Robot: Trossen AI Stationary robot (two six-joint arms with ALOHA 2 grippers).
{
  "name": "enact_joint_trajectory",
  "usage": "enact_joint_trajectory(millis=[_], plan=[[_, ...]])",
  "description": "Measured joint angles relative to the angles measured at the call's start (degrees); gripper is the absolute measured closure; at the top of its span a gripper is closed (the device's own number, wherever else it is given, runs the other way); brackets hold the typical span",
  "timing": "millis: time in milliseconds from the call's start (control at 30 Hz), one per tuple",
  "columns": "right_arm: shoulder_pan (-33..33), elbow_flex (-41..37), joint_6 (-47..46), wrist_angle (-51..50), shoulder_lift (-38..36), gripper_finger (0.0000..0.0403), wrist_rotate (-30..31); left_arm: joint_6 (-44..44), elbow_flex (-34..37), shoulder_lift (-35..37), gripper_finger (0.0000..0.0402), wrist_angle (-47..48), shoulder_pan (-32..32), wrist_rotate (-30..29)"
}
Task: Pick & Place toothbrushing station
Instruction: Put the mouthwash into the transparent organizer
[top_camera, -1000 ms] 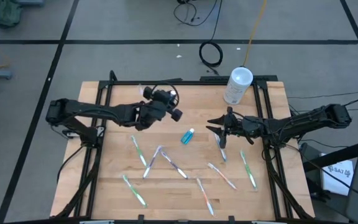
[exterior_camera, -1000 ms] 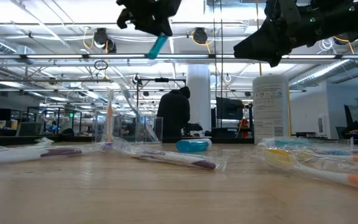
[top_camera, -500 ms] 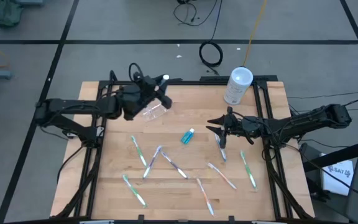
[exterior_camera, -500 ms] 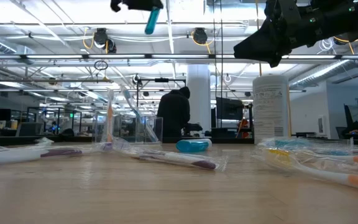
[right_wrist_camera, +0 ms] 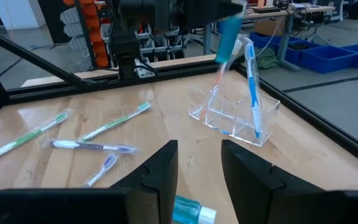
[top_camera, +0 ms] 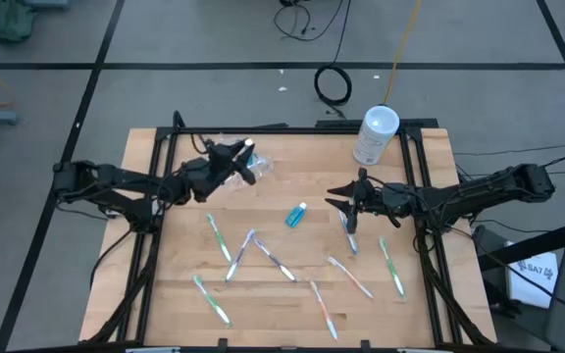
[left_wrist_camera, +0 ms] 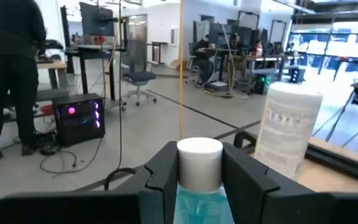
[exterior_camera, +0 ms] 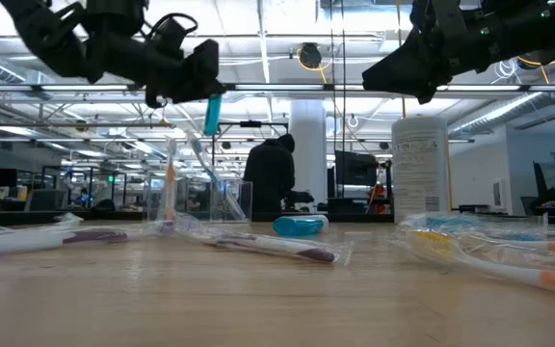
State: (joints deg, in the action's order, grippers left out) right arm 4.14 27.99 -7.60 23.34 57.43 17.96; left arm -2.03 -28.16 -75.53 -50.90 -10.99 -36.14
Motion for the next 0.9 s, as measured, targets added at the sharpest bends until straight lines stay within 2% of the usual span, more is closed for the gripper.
enact_joint_trajectory(millis=[167,300,500,733,900], plan=[[-0.1,0.0,1.4,1.3,0.0,0.0289,0.1,-1.4,3.4,-1.4,0.0298,-0.3,-1.3,-3.3],[-0.4,0.0,1.4,2.5,0.0,0.0289,0.0,-5.3,3.8,-6.0,0.0298,-0.7,-3.0,-3.0],[-0.7,0.0,1.4,2.0,0.0,0.0289,0.0,-4.5,3.6,-15.2,0.0298,-13.5,-3.6,-3.1],[-0.7,0.0,1.4,2.0,0.0,0.0289,0.0,-8.4,3.7,-23.3,0.0298,-13.7,-3.7,-5.9],[-0.7,0.0,1.4,2.0,0.0,0.0289,0.0,-9.0,3.7,-24.7,0.0298,-13.6,-3.5,-5.4]])
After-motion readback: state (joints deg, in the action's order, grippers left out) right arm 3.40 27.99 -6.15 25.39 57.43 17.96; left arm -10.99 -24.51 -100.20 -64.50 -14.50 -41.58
